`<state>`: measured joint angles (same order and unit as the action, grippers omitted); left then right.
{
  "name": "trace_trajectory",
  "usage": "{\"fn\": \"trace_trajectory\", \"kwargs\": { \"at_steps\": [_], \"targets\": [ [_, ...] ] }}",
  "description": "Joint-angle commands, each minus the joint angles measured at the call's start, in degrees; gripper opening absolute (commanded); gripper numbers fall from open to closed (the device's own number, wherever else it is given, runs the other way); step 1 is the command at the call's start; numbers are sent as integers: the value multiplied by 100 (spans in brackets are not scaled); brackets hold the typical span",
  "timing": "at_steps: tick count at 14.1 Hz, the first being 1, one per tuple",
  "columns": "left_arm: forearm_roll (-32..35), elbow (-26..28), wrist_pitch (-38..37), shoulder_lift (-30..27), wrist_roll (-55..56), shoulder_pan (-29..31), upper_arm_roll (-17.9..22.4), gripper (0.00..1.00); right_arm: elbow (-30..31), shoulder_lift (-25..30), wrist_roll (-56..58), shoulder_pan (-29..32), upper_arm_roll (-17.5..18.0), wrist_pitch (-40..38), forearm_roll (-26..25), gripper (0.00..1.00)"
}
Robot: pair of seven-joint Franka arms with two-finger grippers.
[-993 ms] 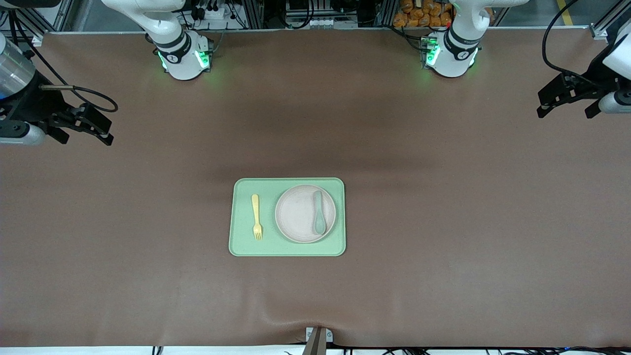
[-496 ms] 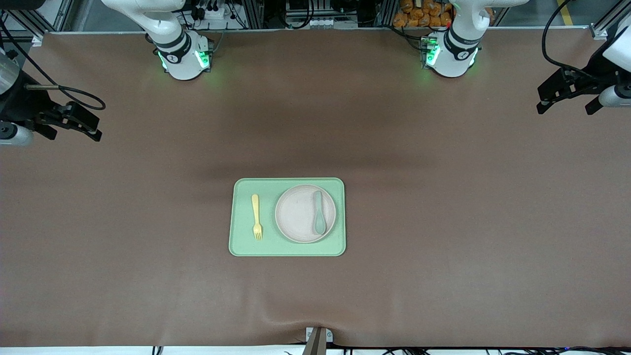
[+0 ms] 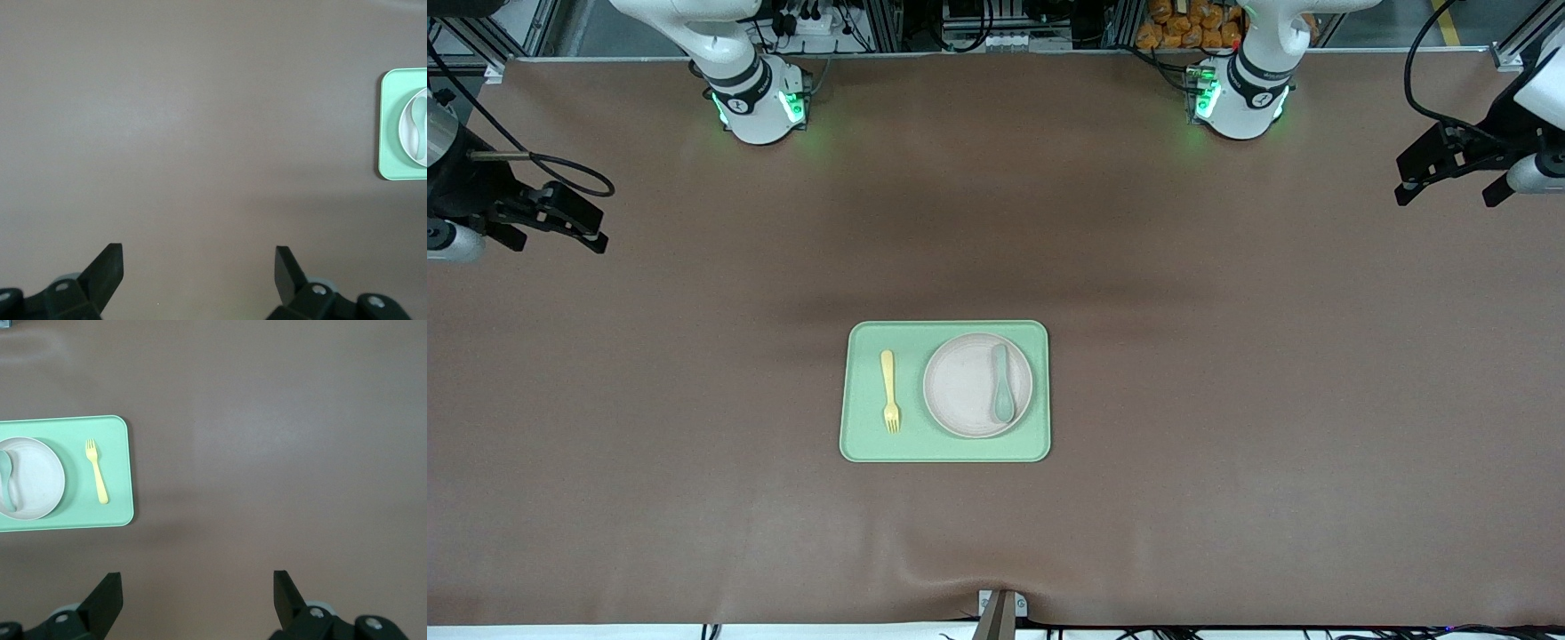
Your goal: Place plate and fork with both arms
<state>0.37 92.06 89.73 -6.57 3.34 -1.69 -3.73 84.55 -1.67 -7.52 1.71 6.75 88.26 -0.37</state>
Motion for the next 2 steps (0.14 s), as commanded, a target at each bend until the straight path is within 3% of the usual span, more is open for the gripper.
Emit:
{"fn": "trace_trajectory", "kwargs": {
  "at_steps": [1, 2],
  "targets": [
    [34, -57, -69, -11, -88, 2, -22, 100, 52, 88, 66, -56, -77, -10, -7, 100],
    [42, -57, -69, -11, -88, 2, -22, 100, 52, 88, 66, -56, -77, -10, -7, 100]
  ]
}}
